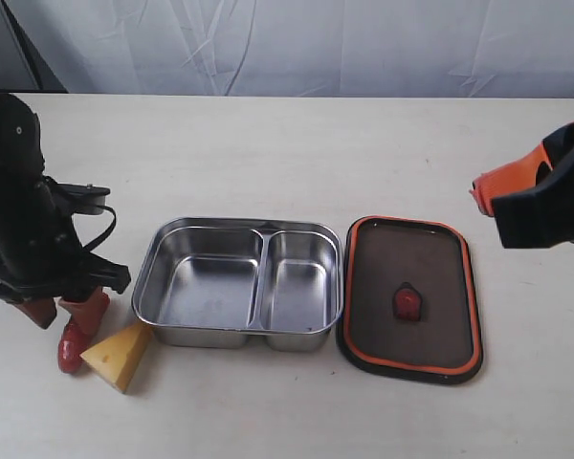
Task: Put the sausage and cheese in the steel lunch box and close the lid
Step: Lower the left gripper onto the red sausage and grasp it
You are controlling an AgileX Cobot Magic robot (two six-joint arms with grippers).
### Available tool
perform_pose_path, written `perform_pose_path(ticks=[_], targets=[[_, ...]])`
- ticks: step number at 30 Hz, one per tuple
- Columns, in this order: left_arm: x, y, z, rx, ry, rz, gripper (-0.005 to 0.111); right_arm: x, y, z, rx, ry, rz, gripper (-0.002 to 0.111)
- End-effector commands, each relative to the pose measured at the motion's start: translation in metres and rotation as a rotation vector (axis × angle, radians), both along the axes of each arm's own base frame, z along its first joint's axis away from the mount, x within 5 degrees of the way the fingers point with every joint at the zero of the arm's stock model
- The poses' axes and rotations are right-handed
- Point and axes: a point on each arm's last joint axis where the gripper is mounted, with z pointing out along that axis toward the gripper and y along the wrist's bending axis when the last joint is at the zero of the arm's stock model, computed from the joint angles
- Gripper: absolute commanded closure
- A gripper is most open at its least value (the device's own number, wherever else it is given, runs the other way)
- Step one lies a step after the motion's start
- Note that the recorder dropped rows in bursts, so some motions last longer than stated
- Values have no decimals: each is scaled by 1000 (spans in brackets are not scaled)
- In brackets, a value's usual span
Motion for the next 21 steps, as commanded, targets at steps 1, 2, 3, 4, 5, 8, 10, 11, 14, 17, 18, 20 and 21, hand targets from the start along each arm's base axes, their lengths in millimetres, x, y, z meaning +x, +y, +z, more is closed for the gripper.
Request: perform_pose_path(ticks=[1,2,3,4,5,8,10,11,14,17,18,20,21], targets=[[4,-2,-2,-4,-37,13,54,-1,-1,0,2,2,-9,102],[5,-3,-2,-7,-45,16,54,-1,-1,0,3,3,-10,102],[6,-3,-2,-6,-52,17,54,-1,-1,0,3,3,-10,102],[6,-3,-2,-6,-55,17,54,-1,-1,0,4,4,-12,102],[6,-3,-2,-7,-57,17,54,-1,-1,0,4,4,-12,102],[6,-3,-3,-6,-52,17,54,-1,-1,0,4,4,-12,102],[6,-3,-4,-9,-43,20,54,-1,-1,0,5,5,-13,102],[6,-3,-5,-10,-35,21,54,-1,-1,0,5,5,-13,102],[5,-7,-11,-11,-11,14,54,-1,-1,0,6,4,-13,102],[5,-9,-17,-9,7,6,54,-1,-1,0,13,9,-22,102],[5,-9,-17,-9,10,6,54,-1,-1,0,14,10,-23,102],[5,-9,-21,-5,21,4,54,-1,-1,0,15,11,-23,102],[5,-9,-22,-4,26,9,54,-1,-1,0,14,12,-23,102]])
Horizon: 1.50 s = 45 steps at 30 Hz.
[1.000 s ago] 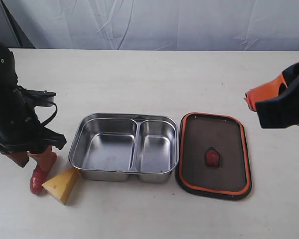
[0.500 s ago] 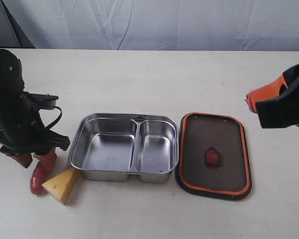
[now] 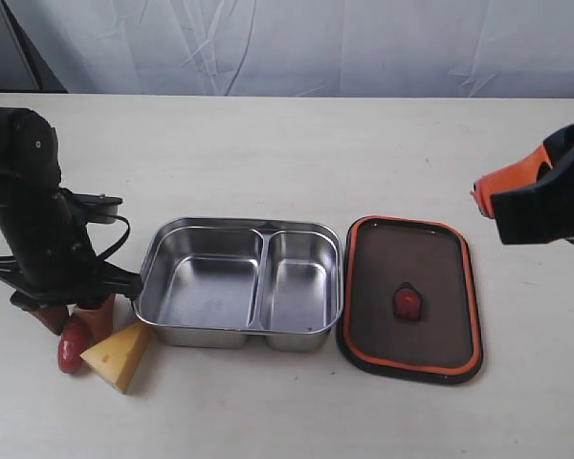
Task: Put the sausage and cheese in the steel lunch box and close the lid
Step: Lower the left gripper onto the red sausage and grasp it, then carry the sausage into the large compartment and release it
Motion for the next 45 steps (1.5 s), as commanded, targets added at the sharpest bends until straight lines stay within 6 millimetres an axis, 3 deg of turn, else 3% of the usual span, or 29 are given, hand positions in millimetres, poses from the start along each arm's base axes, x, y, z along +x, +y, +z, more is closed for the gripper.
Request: perform_pose_path(ticks=[1,6,9,10,12,15,21,23,25,31,37,42,45], targets=[[0,-2,-6,3,21,17,55,-1,-1,0,2,-3,-3,102],[1,-2,-6,3,21,27,67,-1,-1,0,1,-2,-3,102],[0,-2,-6,2,28,27,87,-1,-1,0,2,-1,-4,102],[-1,-2,-6,2,37,27,100,-1,-1,0,3,-2,-5,102],[-1,-2,-4,2,37,26,107,0,0,1,9,-9,-4,102],[-4,0,9,11,16,9,107,0,0,1,14,-14,-4,102],[6,-1,75,-14,-208,28,107,0,0,1,13,-13,-4,102],[10,-15,98,-172,-284,21,107,0,0,1,13,-13,-4,102],[15,-30,108,-315,-325,12,107,0,0,1,13,-13,-4,102],[16,-74,112,-351,-470,-112,107,0,0,1,13,-13,-4,102],[18,-80,109,-318,-514,-162,107,0,0,1,13,-13,-4,102],[23,-80,88,-282,-451,-182,106,-1,0,1,18,-8,-3,102],[25,-81,78,-276,-419,-183,99,-1,0,1,21,-2,-2,102]])
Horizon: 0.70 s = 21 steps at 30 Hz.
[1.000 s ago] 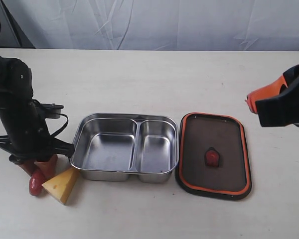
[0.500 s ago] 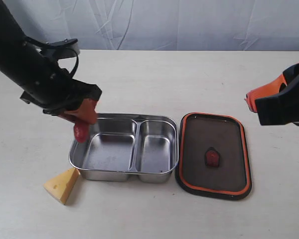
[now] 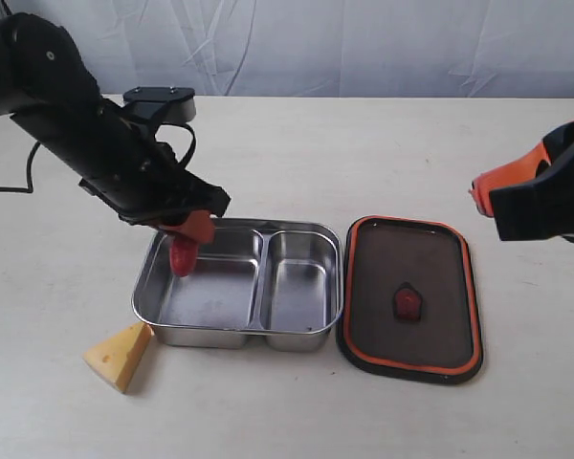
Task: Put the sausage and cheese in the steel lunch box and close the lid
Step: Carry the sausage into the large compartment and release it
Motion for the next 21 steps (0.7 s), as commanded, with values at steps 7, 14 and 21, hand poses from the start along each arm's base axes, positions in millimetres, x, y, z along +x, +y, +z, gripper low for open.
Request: perform_pose_path(ticks=[7,14,21], targets=[[2,-4,-14,14,50,-18,64,-1,0,1,14,-1,2,102],[-1,-4,-15,21,69,-55,54,-1,0,1,14,-1,2,102],[-12,1,-9,77,143,-155,54,-1,0,1,12,-3,2,102]])
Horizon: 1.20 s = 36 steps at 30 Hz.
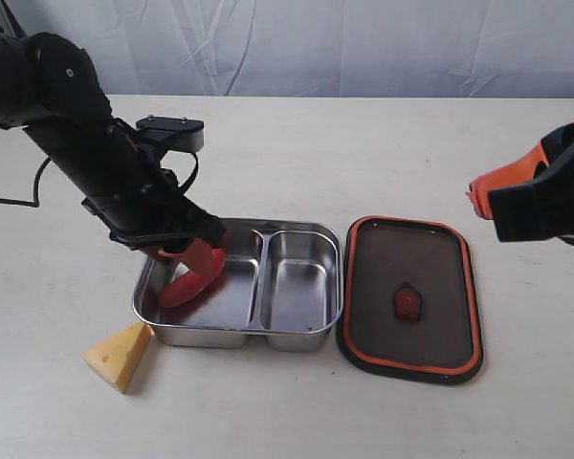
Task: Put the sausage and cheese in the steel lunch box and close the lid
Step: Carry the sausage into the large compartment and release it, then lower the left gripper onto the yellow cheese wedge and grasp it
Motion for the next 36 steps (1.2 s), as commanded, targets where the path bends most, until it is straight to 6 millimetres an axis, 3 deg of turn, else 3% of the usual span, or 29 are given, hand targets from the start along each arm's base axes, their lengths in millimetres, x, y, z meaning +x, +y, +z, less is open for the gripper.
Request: perform_pose_path(ticks=[1,10,14,25,36], targets=[[-11,3,11,55,46,-82,54,-1,-1,1,5,-9,1,102],[-43,21,61,141,24,-170,54,-1,-1,1,6,-10,1,102],[-54,25,70,158,19,-183,48,-1,-1,0,4,-4,1,102],[-78,34,25,187,115,-169,46,-10,-8,4,7,-11,1,102],[-78,38,1,200,-1,-129,46,-17,-17,10,11,-56,-5,102]])
